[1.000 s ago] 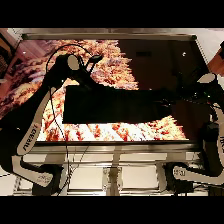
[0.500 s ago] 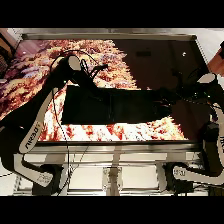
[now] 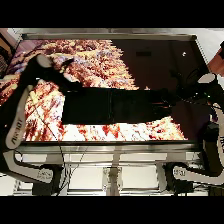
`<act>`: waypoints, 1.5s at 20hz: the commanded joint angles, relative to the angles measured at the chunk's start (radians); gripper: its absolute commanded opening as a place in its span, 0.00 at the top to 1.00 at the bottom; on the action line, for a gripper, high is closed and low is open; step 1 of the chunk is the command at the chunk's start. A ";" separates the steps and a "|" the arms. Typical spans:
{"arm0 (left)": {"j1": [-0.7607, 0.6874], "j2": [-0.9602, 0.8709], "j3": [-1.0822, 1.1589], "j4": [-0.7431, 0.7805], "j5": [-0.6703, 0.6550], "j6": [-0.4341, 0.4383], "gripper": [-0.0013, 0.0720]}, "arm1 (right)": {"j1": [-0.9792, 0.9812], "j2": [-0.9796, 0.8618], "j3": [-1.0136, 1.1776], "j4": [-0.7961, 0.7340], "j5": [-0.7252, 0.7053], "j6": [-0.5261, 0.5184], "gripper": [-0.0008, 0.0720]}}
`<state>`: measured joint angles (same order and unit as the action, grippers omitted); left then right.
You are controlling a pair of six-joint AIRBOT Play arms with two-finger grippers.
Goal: Fold the clothes and pants, and hang the long-sleeved shirts on hangers.
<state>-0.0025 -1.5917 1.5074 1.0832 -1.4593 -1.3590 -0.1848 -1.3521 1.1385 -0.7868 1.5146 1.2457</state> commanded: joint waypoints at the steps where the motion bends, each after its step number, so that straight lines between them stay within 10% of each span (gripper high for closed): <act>1: 0.218 0.031 -0.126 -0.025 0.069 0.013 0.03 | 0.000 0.001 0.001 0.000 0.014 -0.005 0.48; 21: 0.235 -0.179 -0.173 -0.131 0.190 0.021 0.06 | 0.001 0.001 0.001 0.002 0.010 0.000 0.48; 25: 0.182 -0.199 -0.173 -0.172 0.188 0.032 0.46 | 0.001 0.001 0.001 0.002 0.010 -0.001 0.48; 27: 0.173 -0.199 -0.172 -0.173 0.159 0.032 0.93 | 0.001 0.001 0.001 0.002 0.010 -0.001 0.48; 30: 0.213 -0.166 -0.163 -0.172 0.076 0.029 0.94 | 0.001 0.001 0.001 0.001 0.011 -0.001 0.48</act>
<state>0.1936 -1.7756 1.3376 0.9195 -1.3159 -1.3308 -0.1848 -1.3521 1.1385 -0.7853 1.5246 1.2453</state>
